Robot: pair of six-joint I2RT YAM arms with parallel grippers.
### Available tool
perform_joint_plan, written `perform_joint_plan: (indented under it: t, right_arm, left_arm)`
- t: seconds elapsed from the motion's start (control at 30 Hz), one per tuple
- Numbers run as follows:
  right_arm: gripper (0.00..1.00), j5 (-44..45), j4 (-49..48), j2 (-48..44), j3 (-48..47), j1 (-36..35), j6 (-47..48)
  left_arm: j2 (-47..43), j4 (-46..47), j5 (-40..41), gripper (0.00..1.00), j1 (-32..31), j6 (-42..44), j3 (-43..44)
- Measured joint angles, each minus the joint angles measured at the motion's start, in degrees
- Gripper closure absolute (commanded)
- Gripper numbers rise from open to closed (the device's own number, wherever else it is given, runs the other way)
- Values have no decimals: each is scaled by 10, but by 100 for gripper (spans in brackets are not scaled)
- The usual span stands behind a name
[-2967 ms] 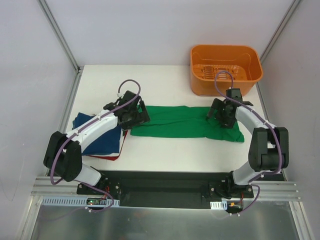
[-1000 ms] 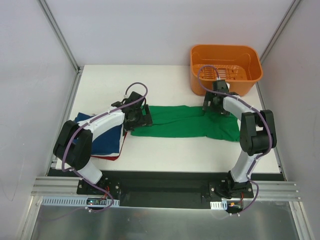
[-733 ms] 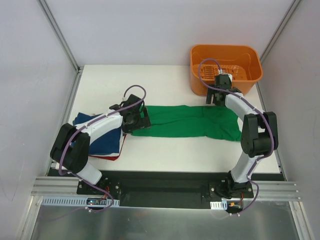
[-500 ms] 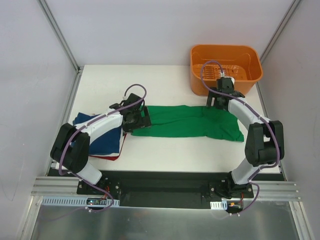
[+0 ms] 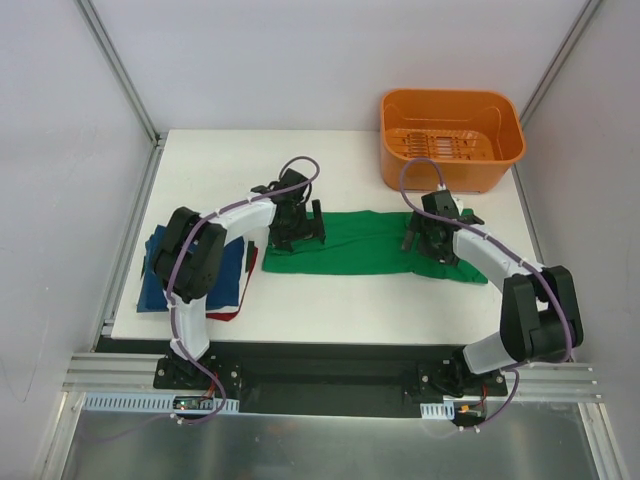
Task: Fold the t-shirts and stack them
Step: Fold the other side of the tshirt into a rectangle, then rotate the tshirt 90 degrees
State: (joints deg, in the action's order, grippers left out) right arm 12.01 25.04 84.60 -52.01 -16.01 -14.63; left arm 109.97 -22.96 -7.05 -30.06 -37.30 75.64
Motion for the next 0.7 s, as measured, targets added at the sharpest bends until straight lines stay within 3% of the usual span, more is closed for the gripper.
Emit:
perform_joint_plan:
  t: [0.2, 0.4, 0.53, 0.7]
  right_arm:
    - [3, -1, 4, 25, -9, 8, -3]
    - [3, -14, 9, 89, -56, 22, 1]
    - [3, -34, 14, 127, -92, 24, 12]
    - [3, -76, 18, 162, -126, 12, 42]
  left_arm:
    - [-14, 23, -3, 1, -1, 0, -30]
    - [-115, 67, -19, 1, -27, -28, -166]
    - [-216, 68, -34, 1, -114, -71, -278]
    - [-320, 44, -71, 1, -281, -131, -364]
